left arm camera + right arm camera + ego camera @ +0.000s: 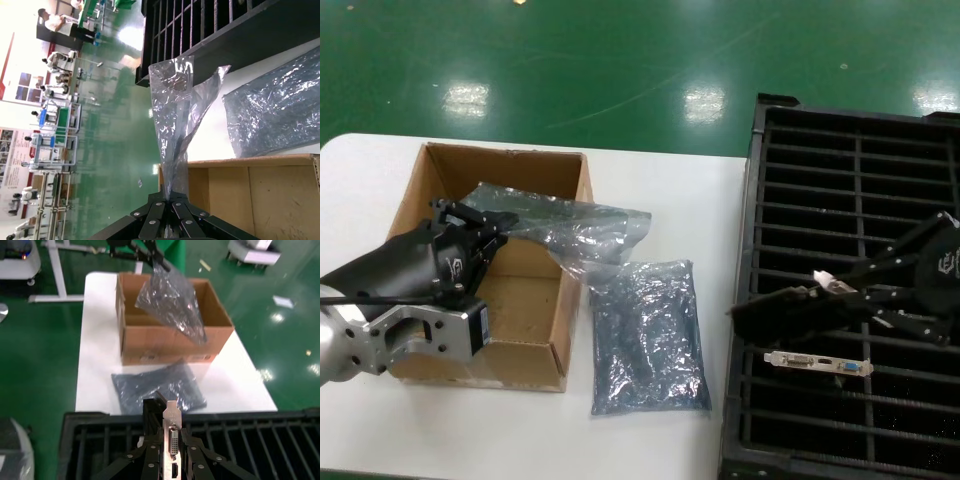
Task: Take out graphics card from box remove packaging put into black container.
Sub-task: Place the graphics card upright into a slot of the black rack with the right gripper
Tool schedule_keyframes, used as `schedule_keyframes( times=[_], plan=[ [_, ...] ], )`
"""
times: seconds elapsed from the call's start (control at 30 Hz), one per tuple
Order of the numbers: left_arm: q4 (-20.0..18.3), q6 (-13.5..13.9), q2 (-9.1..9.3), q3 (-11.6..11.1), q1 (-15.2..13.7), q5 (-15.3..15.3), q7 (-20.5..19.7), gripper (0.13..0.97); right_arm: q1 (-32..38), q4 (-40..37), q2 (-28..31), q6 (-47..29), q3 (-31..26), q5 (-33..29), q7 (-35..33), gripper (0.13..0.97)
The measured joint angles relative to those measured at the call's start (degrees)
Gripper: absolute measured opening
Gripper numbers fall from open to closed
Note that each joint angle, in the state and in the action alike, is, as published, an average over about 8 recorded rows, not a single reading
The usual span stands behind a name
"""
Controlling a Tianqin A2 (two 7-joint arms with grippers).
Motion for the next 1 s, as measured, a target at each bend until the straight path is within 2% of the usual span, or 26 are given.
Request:
schedule_keyframes(
  times=[0.43,0.67,1.0],
  plan=[
    [0.00,0.00,0.00,0.00,0.00,0.00,0.00,0.140,8.94,-4.55,-3.80,-5.75,-4.87,-7.66,4.33,0.187],
    [0.00,0.00,0.00,0.00,0.00,0.00,0.00,0.140,10.67,-5.79,-4.76,-7.45,-6.37,-10.67,6.41,0.187],
    [0.00,0.00,0.00,0.00,0.00,0.00,0.00,0.140,11.48,-6.40,-6.11,-9.20,-7.93,-12.22,6.07,0.187]
  ],
)
